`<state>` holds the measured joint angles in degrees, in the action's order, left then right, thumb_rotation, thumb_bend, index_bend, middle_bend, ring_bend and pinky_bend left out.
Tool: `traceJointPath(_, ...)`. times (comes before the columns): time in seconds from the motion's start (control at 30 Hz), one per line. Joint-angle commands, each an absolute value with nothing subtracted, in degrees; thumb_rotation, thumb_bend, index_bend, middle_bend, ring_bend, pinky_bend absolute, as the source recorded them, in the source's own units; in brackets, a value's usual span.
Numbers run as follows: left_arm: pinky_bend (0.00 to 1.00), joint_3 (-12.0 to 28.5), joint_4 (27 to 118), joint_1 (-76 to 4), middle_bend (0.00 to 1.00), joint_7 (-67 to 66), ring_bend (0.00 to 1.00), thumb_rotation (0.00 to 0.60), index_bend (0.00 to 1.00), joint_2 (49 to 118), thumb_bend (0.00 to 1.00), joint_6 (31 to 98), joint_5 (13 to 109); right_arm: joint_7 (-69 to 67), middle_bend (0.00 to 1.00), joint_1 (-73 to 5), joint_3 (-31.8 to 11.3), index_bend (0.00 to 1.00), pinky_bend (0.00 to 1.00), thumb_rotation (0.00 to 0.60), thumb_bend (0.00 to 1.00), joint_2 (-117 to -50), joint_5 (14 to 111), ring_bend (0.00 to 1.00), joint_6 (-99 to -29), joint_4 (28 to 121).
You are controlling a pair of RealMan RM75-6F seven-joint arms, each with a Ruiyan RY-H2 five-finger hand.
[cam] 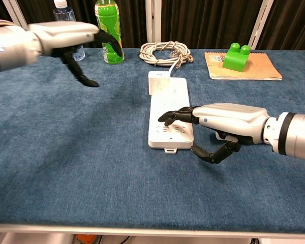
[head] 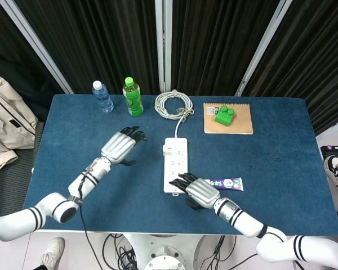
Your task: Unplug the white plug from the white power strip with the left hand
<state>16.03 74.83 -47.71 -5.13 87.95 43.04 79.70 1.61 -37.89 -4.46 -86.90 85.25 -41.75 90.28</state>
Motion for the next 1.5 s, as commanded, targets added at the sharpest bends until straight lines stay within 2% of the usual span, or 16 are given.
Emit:
traceJointPath(0.03, 0.18, 16.62, 70.49, -51.74, 0.17, -4.47, 0.06, 0.6, 0.25, 91.67, 0.18, 39.39, 77.37, 1.18, 0.11, -38.37, -3.95, 0.06, 0.0, 0.6, 0.54, -87.63, 85.13, 0.0, -42.06, 89.56)
traceJointPath(0.27, 0.18, 17.5, 68.55, -55.82, 0.17, 0.54, 0.06, 0.6, 0.25, 95.02, 0.18, 36.4, 75.26, 1.1, 0.12, -38.9, -3.07, 0.06, 0.0, 0.6, 0.54, -88.07, 84.24, 0.0, -42.43, 88.86)
traceJointPath(0.43, 0.19, 16.65, 64.78, -59.0, 0.18, 1.19, 0.08, 0.6, 0.25, 97.49, 0.18, 35.81, 76.84, 1.22, 0.12, -39.15, -2.51, 0.06, 0.0, 0.6, 0.54, -88.25, 83.6, 0.0, -42.71, 88.65)
traceJointPath(0.53, 0.22, 16.85, 62.13, -60.74, 0.19, 1.85, 0.09, 0.6, 0.26, 99.44, 0.18, 34.94, 76.11, 1.16, 0.12, -39.31, -2.29, 0.06, 0.0, 0.6, 0.54, -88.41, 83.09, 0.0, -42.73, 88.3)
traceJointPath(0.7, 0.36, 16.89, 57.09, -63.04, 0.25, 2.61, 0.17, 0.6, 0.31, 102.65, 0.23, 34.9, 75.8, 1.33, 0.12, -39.45, -1.87, 0.06, 0.0, 0.6, 0.54, -88.63, 82.76, 0.0, -43.11, 88.08)
traceJointPath(0.83, 0.51, 16.12, 52.49, -64.4, 0.33, 2.56, 0.26, 0.6, 0.38, 104.96, 0.26, 35.91, 76.65, 1.33, 0.12, -39.59, -1.68, 0.06, 0.0, 0.6, 0.54, -88.57, 82.49, 0.0, -43.43, 88.09)
traceJointPath(0.93, 0.58, 15.56, 50.28, -64.78, 0.4, 3.71, 0.34, 0.6, 0.43, 106.38, 0.28, 36.83, 77.23, 1.38, 0.12, -39.71, -1.58, 0.06, 0.0, 0.6, 0.54, -88.57, 82.25, 0.0, -43.57, 88.05)
traceJointPath(1.23, 0.61, 14.66, 46.76, -66.31, 0.46, 9.65, 0.39, 0.6, 0.44, 108.37, 0.29, 36.34, 78.15, 1.38, 0.12, -40.16, -1.27, 0.06, 0.0, 0.6, 0.54, -88.77, 81.46, 0.0, -43.46, 87.64)
traceJointPath(1.33, 0.64, 14.24, 45.47, -66.66, 0.52, 11.26, 0.45, 0.6, 0.48, 109.14, 0.32, 36.81, 78.76, 1.26, 0.12, -40.28, -1.23, 0.06, 0.0, 0.6, 0.54, -88.87, 81.17, 0.0, -43.42, 87.45)
traceJointPath(1.5, 0.68, 13.71, 43.34, -66.87, 0.65, 15.07, 0.56, 0.6, 0.59, 110.45, 0.4, 37.65, 79.51, 0.99, 0.12, -40.56, -1.18, 0.06, 0.0, 0.6, 0.54, -89.13, 80.91, 0.0, -43.27, 87.13)
